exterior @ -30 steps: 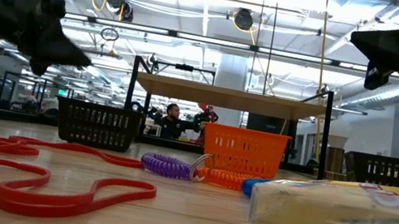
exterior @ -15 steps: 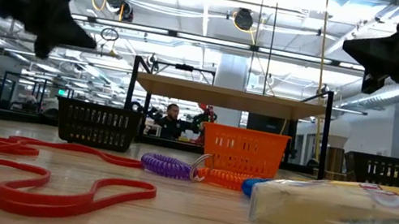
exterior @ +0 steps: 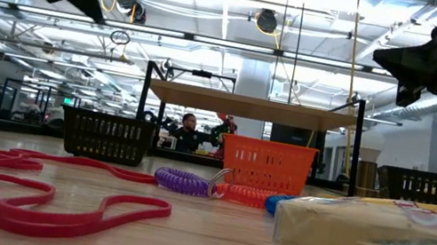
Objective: Pick & Place Office Desk Supplies
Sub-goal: Put the red rubber band into the left black bin
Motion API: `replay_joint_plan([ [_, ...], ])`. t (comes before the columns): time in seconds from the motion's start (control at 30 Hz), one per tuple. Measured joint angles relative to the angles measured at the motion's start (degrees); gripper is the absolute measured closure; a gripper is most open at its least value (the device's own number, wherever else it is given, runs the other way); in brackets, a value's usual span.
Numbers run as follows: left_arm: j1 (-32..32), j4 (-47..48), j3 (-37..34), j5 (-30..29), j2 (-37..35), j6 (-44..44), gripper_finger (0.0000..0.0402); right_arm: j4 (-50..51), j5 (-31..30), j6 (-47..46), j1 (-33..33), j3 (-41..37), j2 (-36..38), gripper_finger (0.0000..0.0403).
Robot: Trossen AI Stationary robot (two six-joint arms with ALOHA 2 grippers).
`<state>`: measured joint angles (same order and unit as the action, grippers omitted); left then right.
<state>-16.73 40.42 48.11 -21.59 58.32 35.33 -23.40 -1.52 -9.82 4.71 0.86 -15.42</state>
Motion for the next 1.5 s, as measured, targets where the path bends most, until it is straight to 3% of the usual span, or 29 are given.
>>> replay_joint_plan([
  [0.17,-1.48,0.05,6.14,3.42,14.24,2.29,0.0401,0.07,-0.09,-0.01,-0.02,-0.02,-0.02,0.0402],
  [0.4,-3.9,-1.27,13.86,10.99,27.86,-0.39,0.0397,0.07,-0.11,-0.02,-0.02,-0.02,-0.04,0.0402],
  [0.67,-7.64,-0.36,17.69,16.08,38.93,0.15,0.033,0.32,0.07,-0.13,-0.02,-0.02,-0.04,0.0402],
  [0.97,-15.36,14.88,17.62,15.73,38.78,10.8,0.0236,3.2,0.09,-2.84,-0.04,-0.02,-0.04,0.0399],
  [1.17,-19.09,6.82,15.52,15.85,36.52,13.54,0.0214,0.34,0.03,-2.68,-0.04,-0.02,0.0,0.0399],
  [1.5,-14.5,-4.08,14.79,19.5,40.39,10.46,0.0213,-0.44,-0.06,1.58,-0.04,-0.07,-0.04,0.0399],
])
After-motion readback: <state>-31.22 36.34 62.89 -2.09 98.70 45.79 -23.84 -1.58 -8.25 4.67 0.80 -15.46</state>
